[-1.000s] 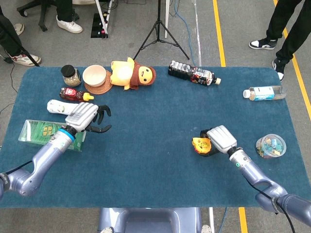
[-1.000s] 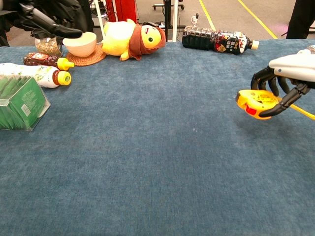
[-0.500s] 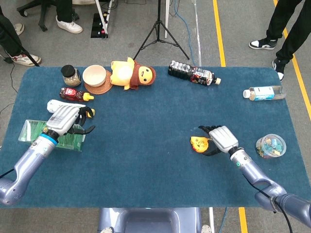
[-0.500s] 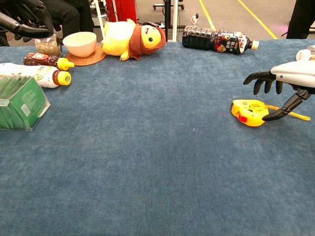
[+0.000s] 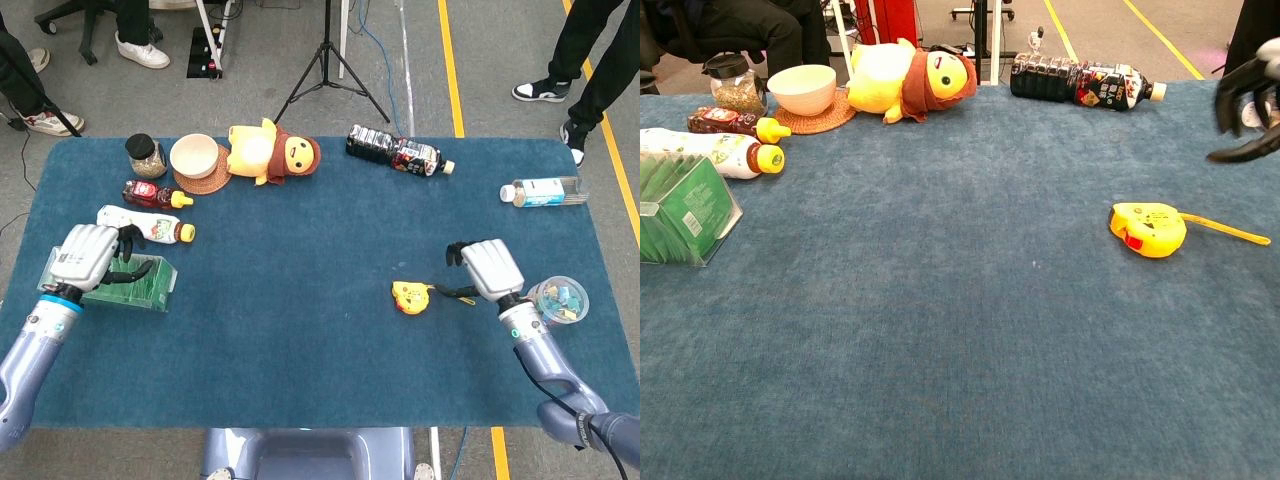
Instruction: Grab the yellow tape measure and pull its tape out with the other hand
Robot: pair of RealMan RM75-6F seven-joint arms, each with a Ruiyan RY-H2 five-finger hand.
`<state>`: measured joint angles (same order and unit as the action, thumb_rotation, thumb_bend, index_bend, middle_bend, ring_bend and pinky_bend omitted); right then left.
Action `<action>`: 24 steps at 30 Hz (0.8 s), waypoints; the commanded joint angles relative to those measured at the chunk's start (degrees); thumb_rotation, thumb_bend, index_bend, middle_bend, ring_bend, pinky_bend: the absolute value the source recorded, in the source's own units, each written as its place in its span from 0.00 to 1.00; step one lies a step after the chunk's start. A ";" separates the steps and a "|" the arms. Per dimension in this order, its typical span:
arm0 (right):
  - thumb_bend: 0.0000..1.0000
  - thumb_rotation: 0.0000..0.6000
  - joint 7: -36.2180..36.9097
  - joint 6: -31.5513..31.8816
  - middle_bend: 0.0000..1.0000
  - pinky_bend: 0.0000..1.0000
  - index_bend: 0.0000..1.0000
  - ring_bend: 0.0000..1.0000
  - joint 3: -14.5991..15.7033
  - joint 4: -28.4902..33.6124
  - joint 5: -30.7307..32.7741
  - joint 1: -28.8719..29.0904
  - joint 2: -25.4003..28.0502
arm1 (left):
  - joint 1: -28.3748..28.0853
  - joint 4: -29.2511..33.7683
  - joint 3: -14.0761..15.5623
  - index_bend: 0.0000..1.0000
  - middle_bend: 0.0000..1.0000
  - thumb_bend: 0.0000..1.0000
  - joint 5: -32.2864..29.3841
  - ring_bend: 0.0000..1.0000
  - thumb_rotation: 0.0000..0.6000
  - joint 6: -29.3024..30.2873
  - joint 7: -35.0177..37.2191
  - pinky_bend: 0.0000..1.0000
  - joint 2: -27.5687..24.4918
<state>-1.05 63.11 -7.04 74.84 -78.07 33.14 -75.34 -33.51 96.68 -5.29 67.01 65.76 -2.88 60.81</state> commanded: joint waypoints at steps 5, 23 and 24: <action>0.29 0.70 -2.65 3.63 0.65 0.62 0.61 0.72 -0.55 2.77 4.08 -4.89 2.86 | 9.38 -0.02 2.25 0.50 0.66 0.30 -0.74 0.58 0.87 11.05 -3.21 0.79 2.33; 0.29 0.71 -4.31 17.38 0.65 0.61 0.61 0.70 3.93 10.38 4.64 -19.65 8.16 | 24.20 2.64 8.45 0.52 0.66 0.30 3.45 0.58 0.86 23.21 -4.87 0.75 2.00; 0.29 0.71 -4.45 18.26 0.65 0.61 0.61 0.70 4.29 11.05 4.48 -20.66 8.50 | 25.38 2.86 8.93 0.52 0.66 0.30 3.80 0.58 0.86 24.04 -4.75 0.75 1.95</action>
<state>-5.10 80.00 -3.60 84.75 -73.24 13.90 -67.55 -9.72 99.01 2.67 70.00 88.66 -7.84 62.95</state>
